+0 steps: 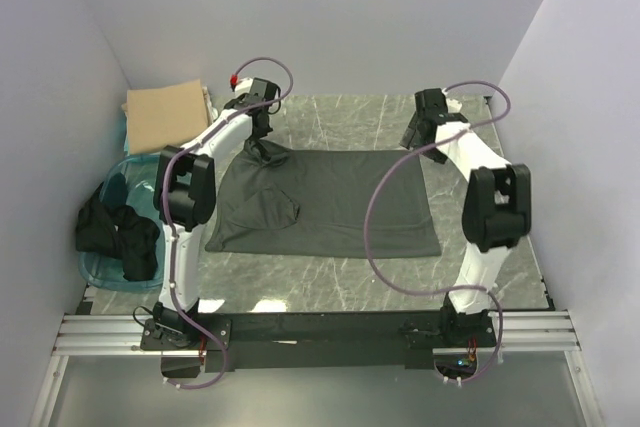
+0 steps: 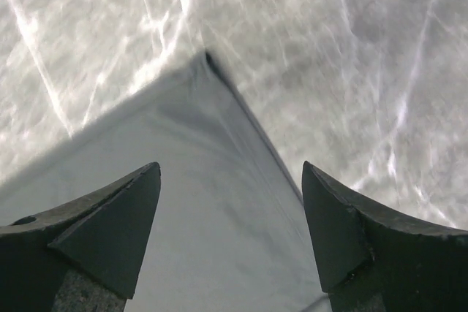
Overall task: Fold and stack the t-shirts
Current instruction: Fold the tshirt
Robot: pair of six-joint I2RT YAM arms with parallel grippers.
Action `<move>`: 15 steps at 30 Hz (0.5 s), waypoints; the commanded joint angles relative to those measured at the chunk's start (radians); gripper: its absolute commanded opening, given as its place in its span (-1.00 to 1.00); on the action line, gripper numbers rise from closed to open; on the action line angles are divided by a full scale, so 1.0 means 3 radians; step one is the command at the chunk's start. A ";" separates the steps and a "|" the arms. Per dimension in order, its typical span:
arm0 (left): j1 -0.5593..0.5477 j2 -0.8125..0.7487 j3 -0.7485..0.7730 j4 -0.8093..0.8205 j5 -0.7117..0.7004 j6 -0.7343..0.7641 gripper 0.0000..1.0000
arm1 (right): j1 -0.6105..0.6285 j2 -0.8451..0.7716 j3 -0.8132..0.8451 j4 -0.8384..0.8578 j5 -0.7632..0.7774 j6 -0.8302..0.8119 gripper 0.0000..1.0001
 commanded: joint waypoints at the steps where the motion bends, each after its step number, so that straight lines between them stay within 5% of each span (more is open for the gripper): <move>1: -0.0045 -0.0235 -0.0126 -0.0114 -0.0043 -0.0127 -0.99 | -0.0006 0.0381 0.0574 -0.0288 0.0175 0.0005 0.67; 15: -0.0101 -0.0516 -0.0489 -0.0176 -0.0059 -0.0250 -0.99 | -0.0016 0.1395 0.1598 -0.0683 0.0211 -0.0103 0.54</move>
